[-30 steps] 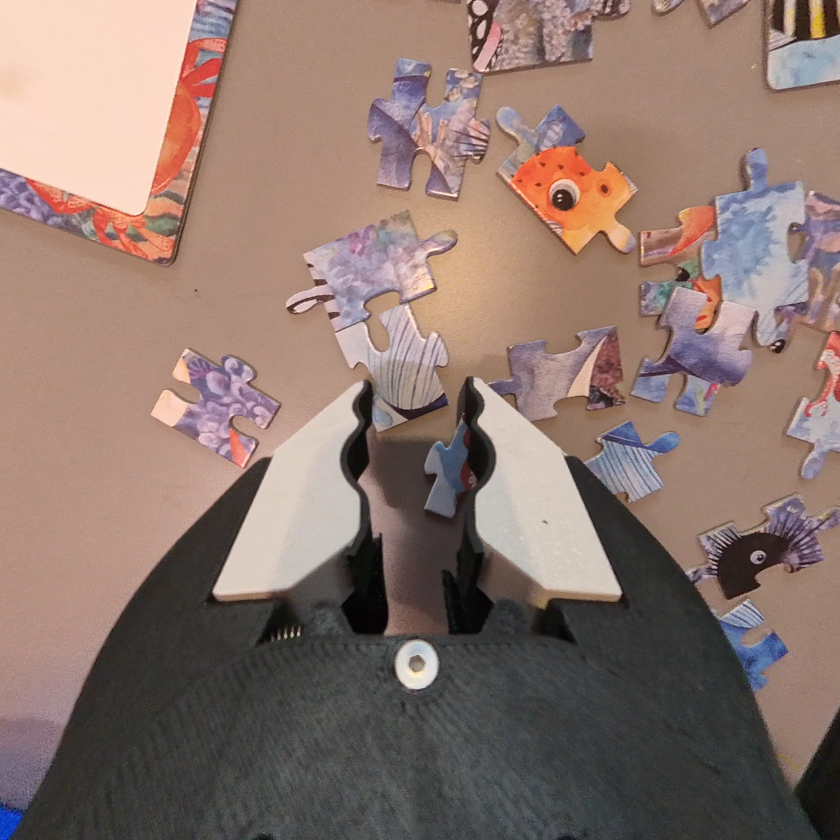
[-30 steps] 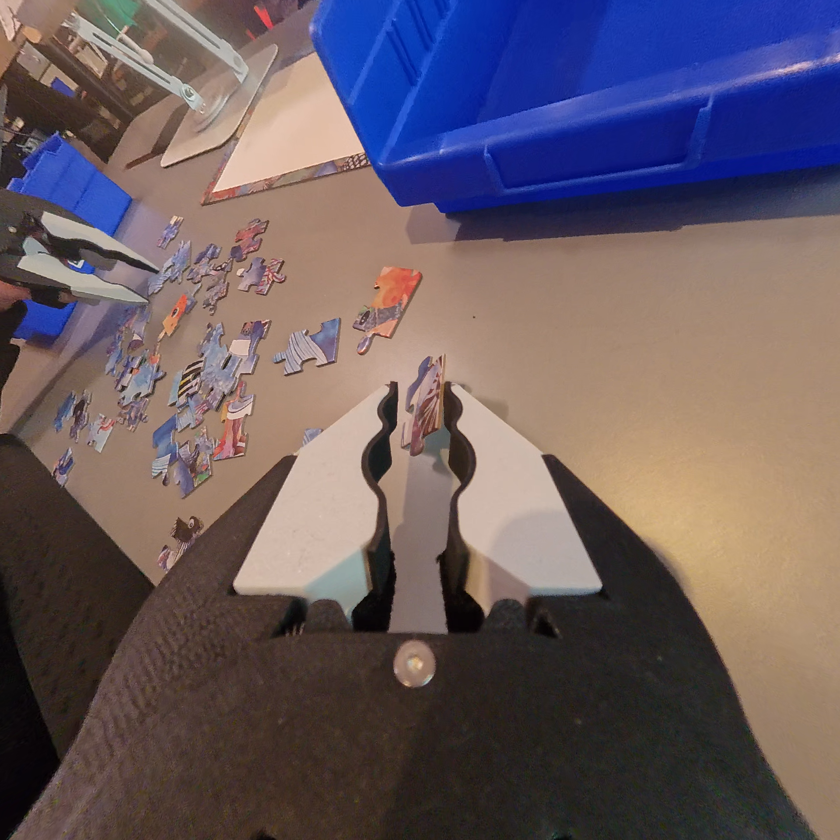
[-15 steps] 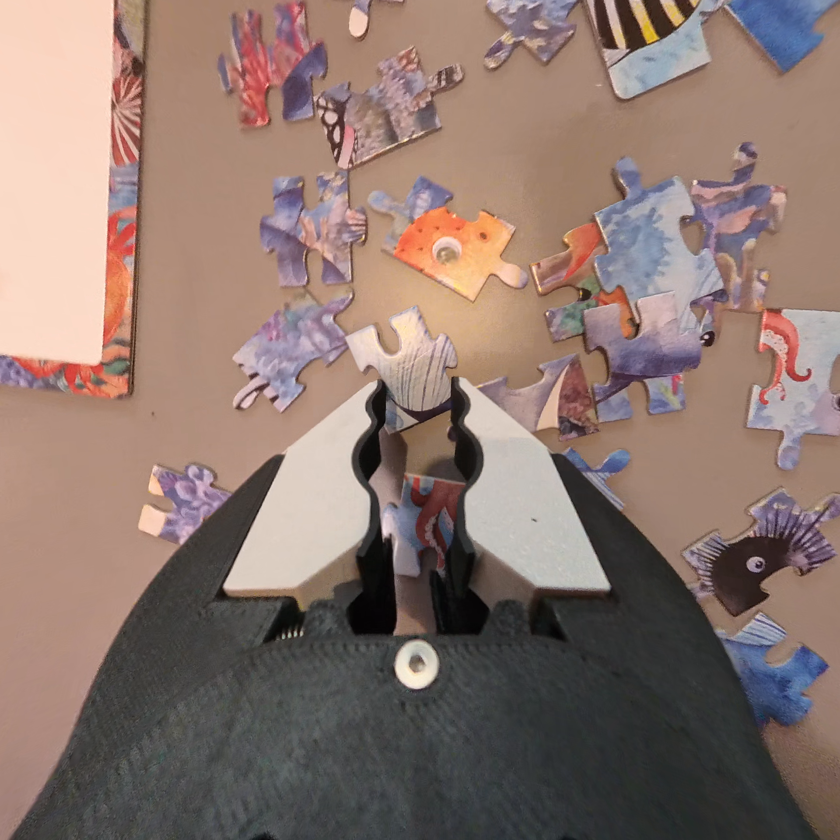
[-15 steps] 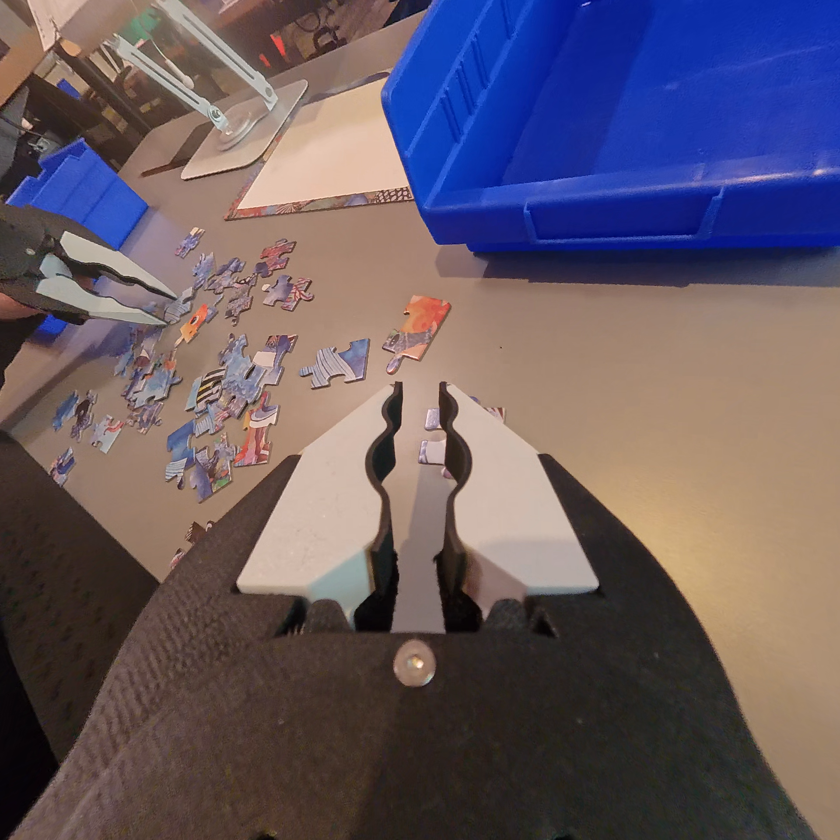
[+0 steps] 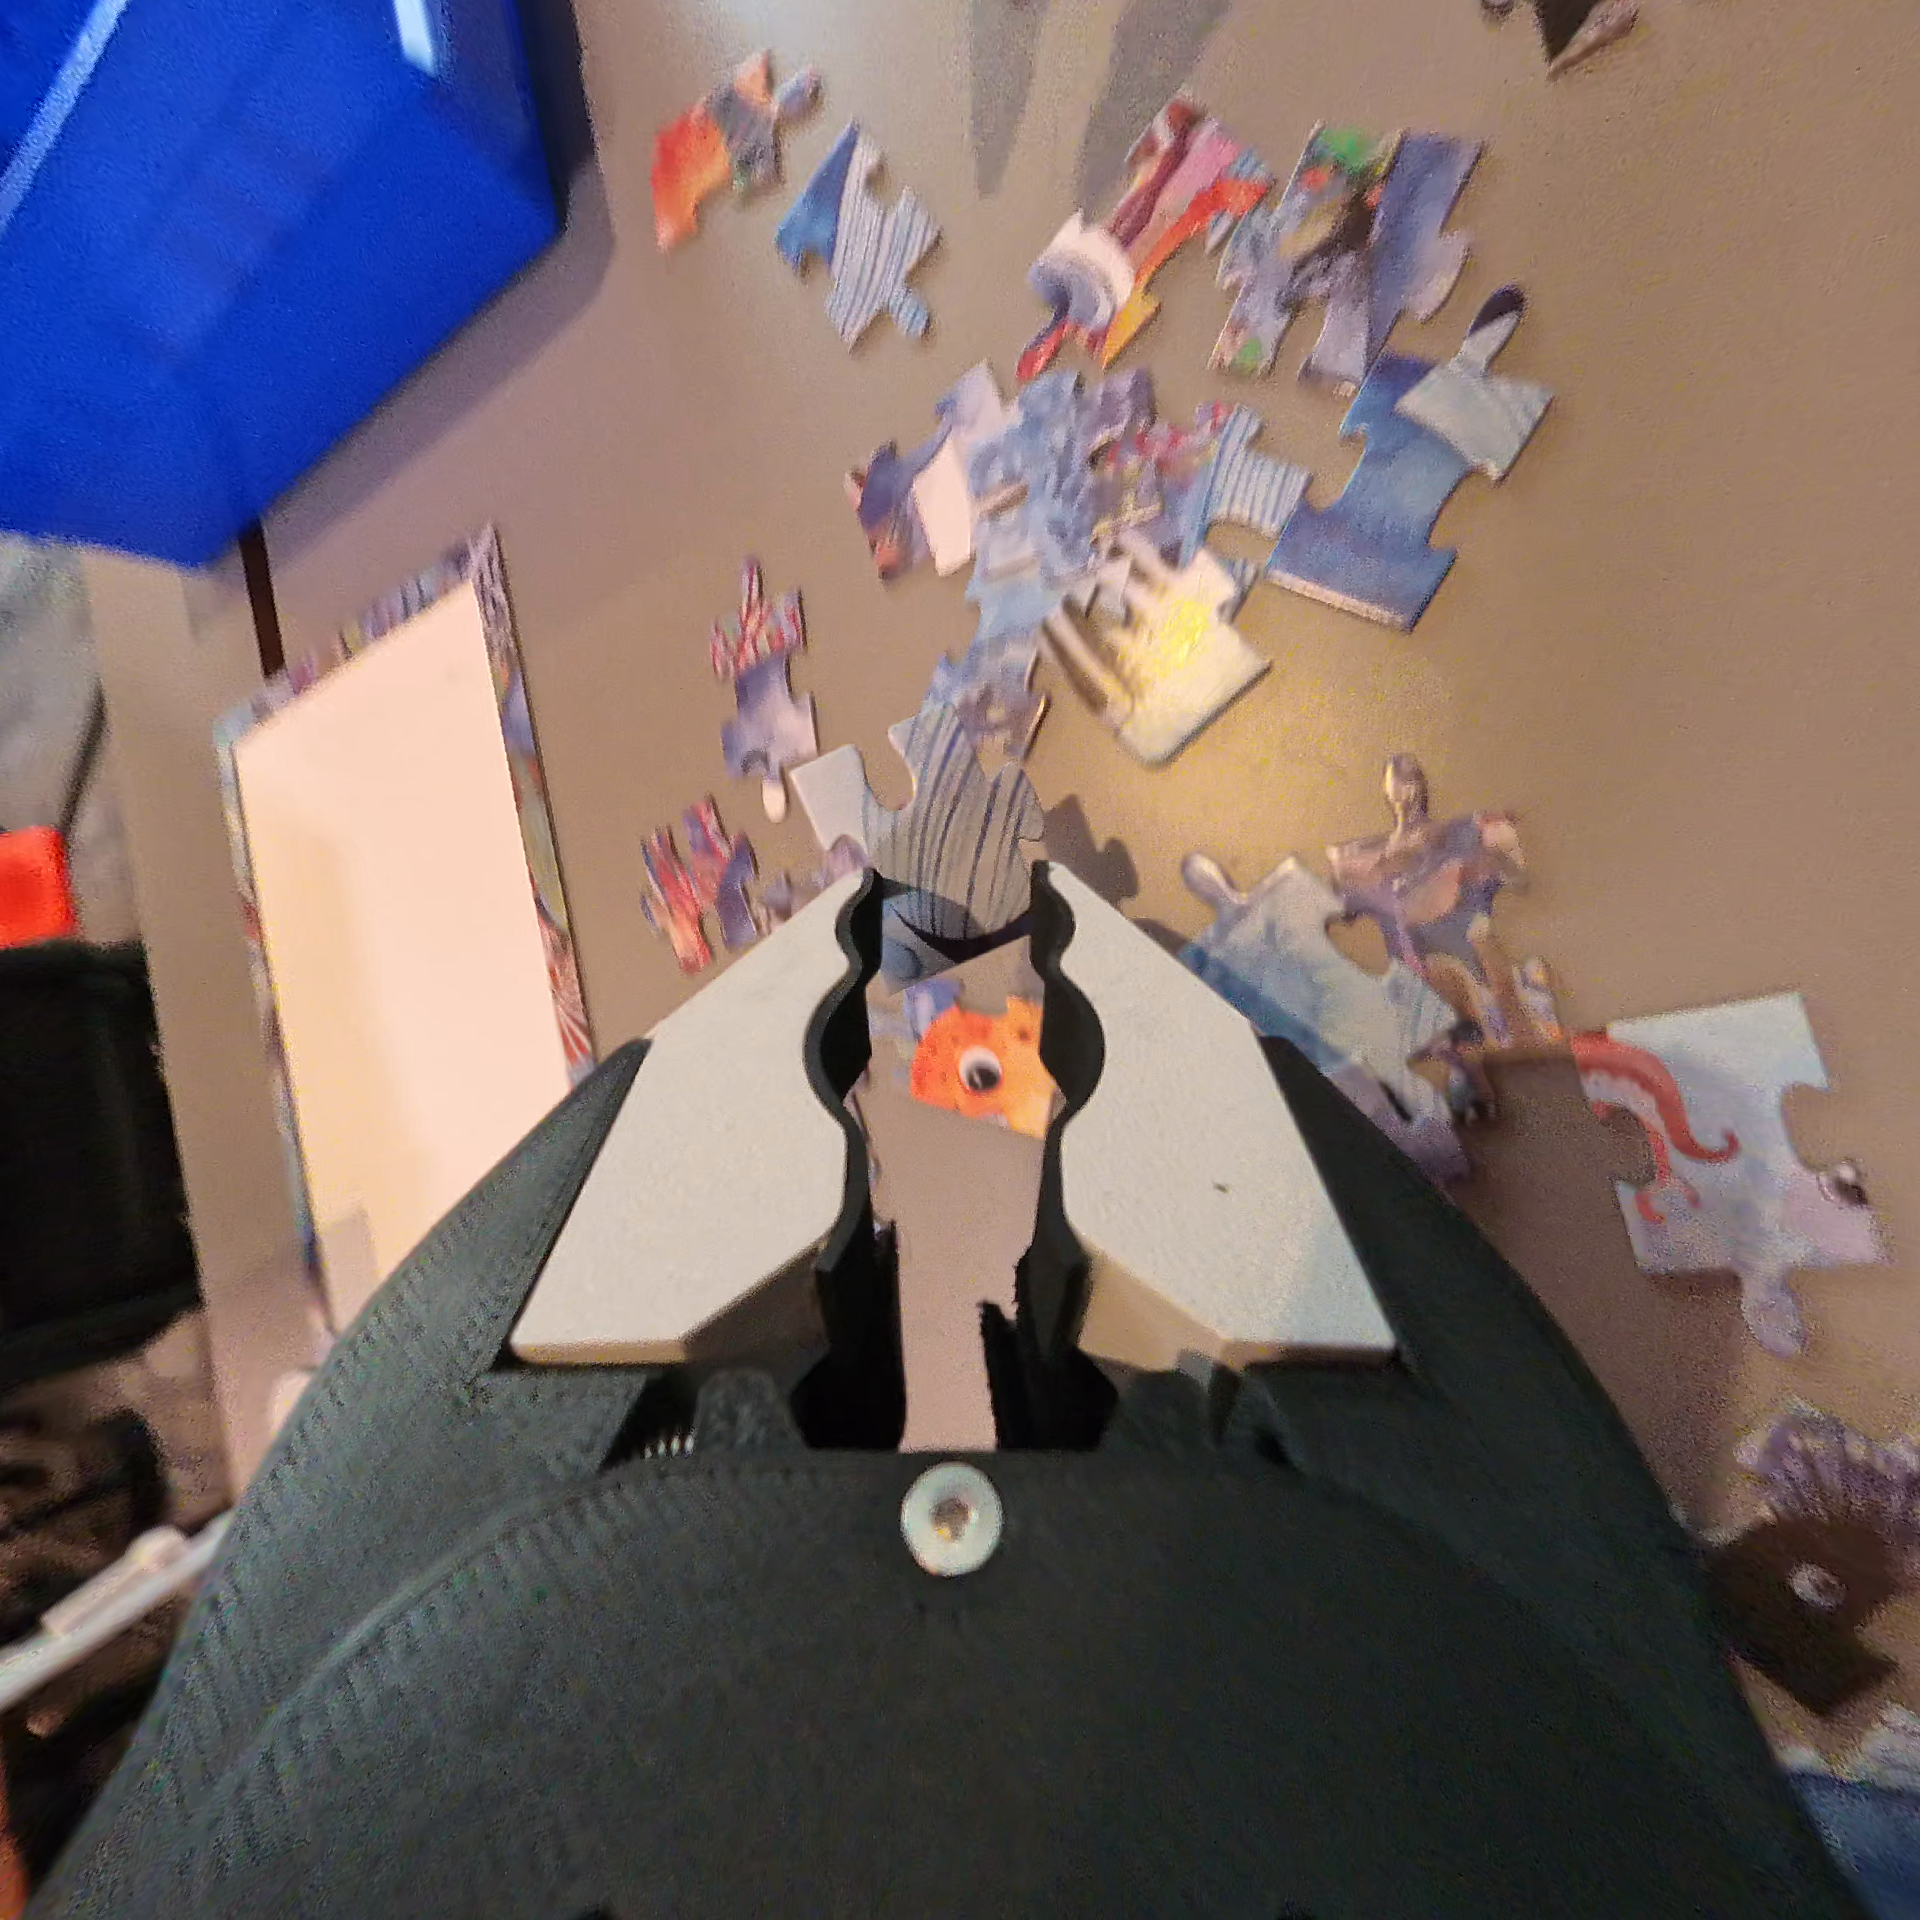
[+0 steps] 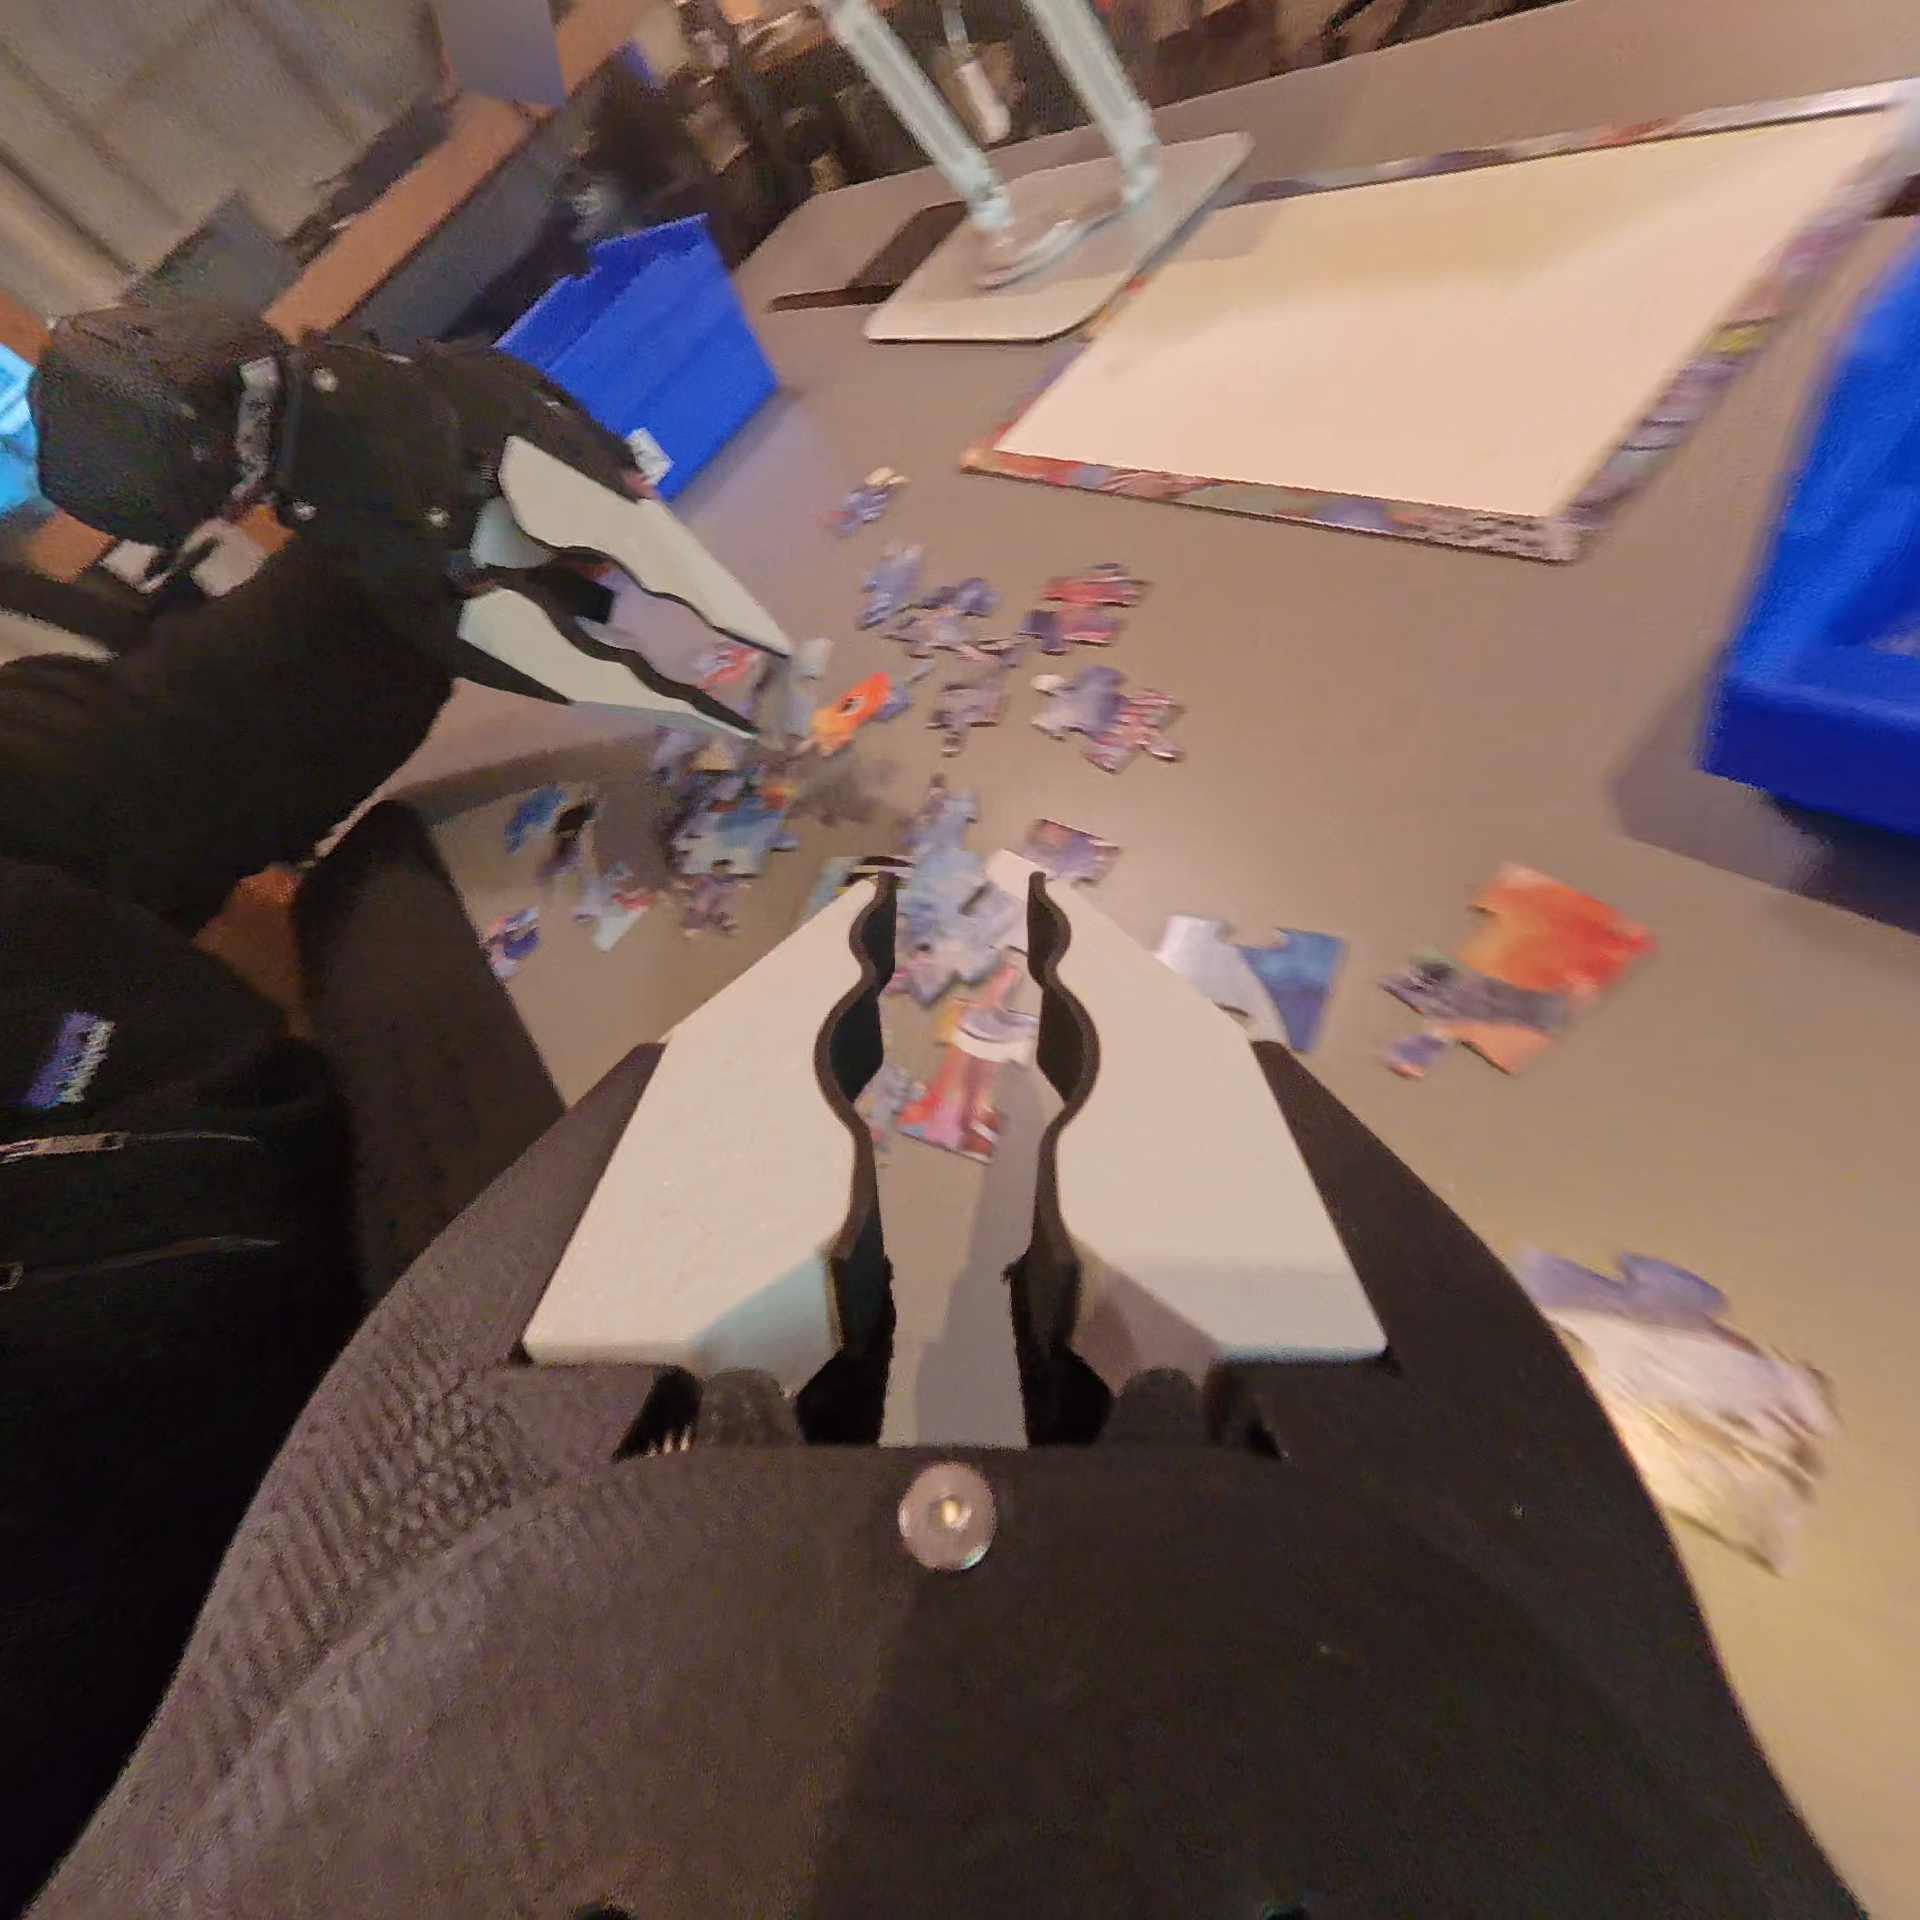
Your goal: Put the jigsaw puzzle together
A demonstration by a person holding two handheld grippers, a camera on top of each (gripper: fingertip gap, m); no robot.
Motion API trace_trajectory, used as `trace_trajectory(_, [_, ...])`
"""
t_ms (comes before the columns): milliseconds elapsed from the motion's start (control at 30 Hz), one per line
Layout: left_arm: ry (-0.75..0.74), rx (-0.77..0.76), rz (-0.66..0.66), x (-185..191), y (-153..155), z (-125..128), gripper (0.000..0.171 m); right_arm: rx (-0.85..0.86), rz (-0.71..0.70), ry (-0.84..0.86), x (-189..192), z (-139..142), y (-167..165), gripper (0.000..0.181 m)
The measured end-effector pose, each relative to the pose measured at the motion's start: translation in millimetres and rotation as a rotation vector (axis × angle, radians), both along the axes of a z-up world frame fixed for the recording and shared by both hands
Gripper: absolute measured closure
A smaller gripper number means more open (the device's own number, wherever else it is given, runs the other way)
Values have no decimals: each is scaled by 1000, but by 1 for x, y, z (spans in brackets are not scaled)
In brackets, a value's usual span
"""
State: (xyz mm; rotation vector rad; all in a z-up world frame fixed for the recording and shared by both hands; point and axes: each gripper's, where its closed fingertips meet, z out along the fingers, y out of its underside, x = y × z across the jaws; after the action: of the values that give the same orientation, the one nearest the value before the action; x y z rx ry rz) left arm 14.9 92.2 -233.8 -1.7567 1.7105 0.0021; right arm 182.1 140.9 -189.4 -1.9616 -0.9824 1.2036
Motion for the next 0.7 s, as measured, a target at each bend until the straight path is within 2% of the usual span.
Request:
trace_trajectory(167, [21, 141, -111, 41, 1, 10, 145, -46, 160, 6, -49, -4, -31, 157])
trace_trajectory(300, [51, 220, -155, 56, 0, 13, 145, -88, 226, 12, -73, -11, -42, 156])
trace_trajectory(433, [34, 264, -202, 73, -4, 18, 145, -91, 238, -25, -81, -21, -42, 156])
trace_trajectory(567, [30, 311, -226, 90, -1, 26, 145, -122, 276, 47, -83, -11, -46, 181])
trace_trajectory(600, [36, 331, -223, 92, 3, 29, 145, -122, 273, 61, -81, -7, -44, 181])
trace_trajectory(633, [22, 356, -225, 95, 6, 34, 155, -110, 261, 58, -77, -6, -39, 181])
trace_trajectory(700, [-21, 364, -215, 99, 10, 45, 149, -99, 234, 76, -68, 3, -27, 181])
